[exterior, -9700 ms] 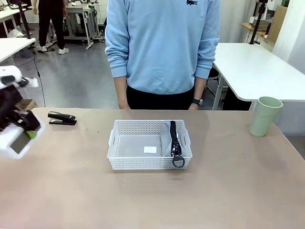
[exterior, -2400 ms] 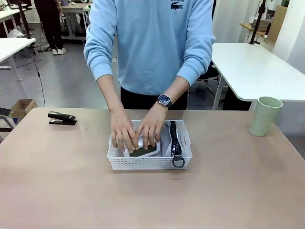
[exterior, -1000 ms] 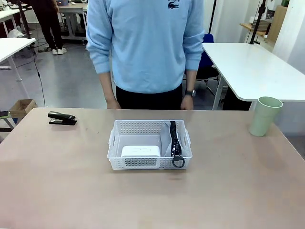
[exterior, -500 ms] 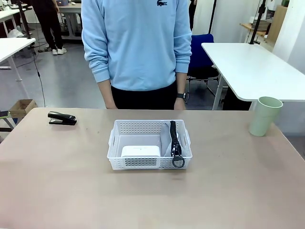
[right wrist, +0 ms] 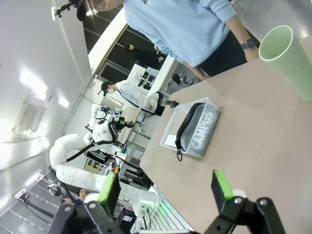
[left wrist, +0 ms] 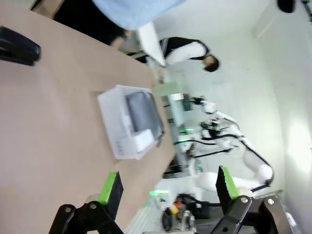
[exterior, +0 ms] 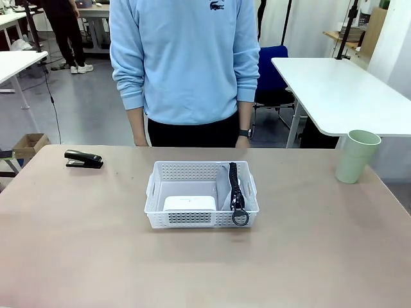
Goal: Efficiently arrange items inside the basket to fit them all.
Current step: Pick up the Stapler and place it inside the Organizing basket.
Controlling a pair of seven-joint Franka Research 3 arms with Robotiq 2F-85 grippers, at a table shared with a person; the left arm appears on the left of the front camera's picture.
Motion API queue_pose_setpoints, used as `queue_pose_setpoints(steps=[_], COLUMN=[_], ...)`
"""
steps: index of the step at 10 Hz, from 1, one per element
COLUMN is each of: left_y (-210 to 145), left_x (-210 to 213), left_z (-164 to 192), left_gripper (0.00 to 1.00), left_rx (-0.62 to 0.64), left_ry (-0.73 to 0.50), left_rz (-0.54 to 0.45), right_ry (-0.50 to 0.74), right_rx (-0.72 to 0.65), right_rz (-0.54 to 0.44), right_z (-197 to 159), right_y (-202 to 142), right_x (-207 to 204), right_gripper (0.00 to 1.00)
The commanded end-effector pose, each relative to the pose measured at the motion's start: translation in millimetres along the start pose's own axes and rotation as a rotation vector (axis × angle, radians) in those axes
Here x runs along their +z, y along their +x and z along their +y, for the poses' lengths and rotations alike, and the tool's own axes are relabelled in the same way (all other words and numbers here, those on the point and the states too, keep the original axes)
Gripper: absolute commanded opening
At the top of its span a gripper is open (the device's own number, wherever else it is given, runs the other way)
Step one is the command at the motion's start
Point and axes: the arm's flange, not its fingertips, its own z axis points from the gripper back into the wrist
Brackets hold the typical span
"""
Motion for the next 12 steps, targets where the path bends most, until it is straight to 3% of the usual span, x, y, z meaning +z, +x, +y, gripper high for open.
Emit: queue_pose_setpoints(steps=[1, 4, 7, 9, 10, 11, 12], left_y=[23, 54, 70, 83, 94, 74, 74], left_x=[-30, -92, -134, -145, -148, -148, -148], left_z=[-34, -59, -50, -35, -33, -39, -39], left_gripper=[1.00, 1.00, 1.00, 1.00, 1.00, 1.00, 1.00], left_rx=[-0.055, -0.256, -0.491, -0.471, -0.358, -0.490, -0.490], left_ry=[0.271, 0.567, 0.777, 0.918, 0.907, 0.848, 0.848], left_rz=[0.092, 0.185, 0.360, 0.413, 0.322, 0.400, 0.400], right_ry=[0.017, 0.017, 0.017, 0.017, 0.017, 0.017, 0.017], right_rx=[0.027, 0.027, 0.027, 0.027, 0.027, 0.027, 0.027], right_rz=[-0.022, -0.022, -0.022, -0.022, -0.022, -0.022, -0.022], right_z=[1, 1, 1, 1, 1, 1, 1], right_y=[4, 4, 4, 4, 4, 4, 4], right_x=[0, 0, 0, 0, 0, 0, 0], right_gripper=[1.00, 1.00, 1.00, 1.00, 1.00, 1.00, 1.00])
